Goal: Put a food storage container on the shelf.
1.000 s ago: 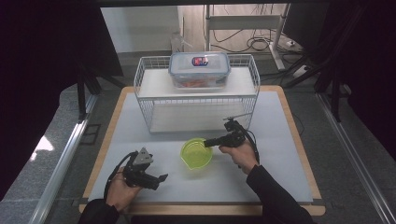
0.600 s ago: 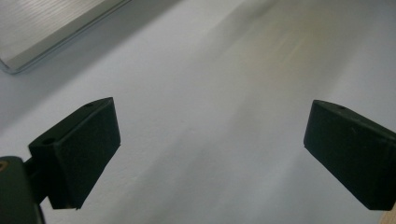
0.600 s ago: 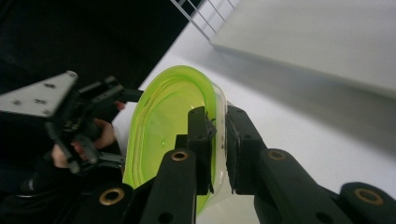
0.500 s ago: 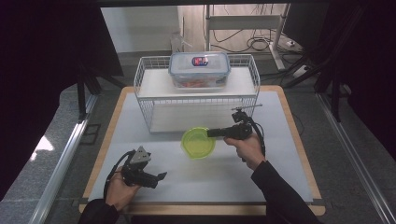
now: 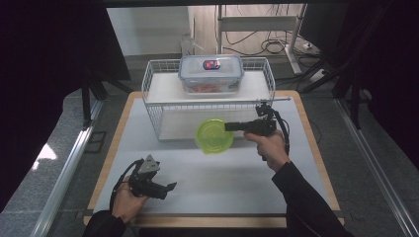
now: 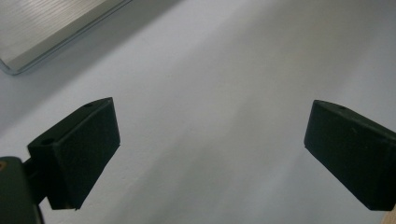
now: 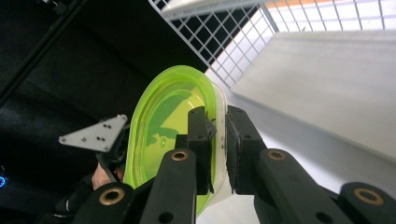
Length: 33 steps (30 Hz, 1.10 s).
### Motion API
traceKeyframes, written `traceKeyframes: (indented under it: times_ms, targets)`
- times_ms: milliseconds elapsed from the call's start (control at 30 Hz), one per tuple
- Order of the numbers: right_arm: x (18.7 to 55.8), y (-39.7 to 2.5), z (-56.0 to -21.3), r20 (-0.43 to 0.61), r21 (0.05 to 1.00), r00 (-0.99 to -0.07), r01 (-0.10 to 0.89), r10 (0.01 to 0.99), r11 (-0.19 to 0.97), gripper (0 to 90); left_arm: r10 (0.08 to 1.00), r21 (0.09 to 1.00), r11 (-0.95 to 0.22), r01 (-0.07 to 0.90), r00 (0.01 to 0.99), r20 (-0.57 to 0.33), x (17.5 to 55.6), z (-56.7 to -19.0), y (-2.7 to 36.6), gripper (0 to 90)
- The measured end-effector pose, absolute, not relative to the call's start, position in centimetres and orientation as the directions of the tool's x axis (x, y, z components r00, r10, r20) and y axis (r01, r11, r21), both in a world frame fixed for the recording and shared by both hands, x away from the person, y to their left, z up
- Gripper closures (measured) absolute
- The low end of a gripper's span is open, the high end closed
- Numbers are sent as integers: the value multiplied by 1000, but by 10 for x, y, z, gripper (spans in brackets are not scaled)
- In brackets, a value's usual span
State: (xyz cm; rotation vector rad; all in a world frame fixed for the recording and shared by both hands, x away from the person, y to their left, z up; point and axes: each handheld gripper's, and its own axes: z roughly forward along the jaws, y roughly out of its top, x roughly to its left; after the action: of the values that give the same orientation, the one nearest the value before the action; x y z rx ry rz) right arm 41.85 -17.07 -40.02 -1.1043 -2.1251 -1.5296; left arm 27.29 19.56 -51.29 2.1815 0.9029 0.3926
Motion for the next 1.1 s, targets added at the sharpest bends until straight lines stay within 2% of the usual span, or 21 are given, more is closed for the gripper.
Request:
traceKeyframes:
  times_ms: [567,1100]
  targets:
    - [429,-181,-332,625,720,-673,693,396,41,818,712,744,-469,475,702,2,273,-512,198,34]
    - [453,-183,-265,589,769,-672,637,449,-54,818,711,744,-467,477,703,-5,273,-511,198,33]
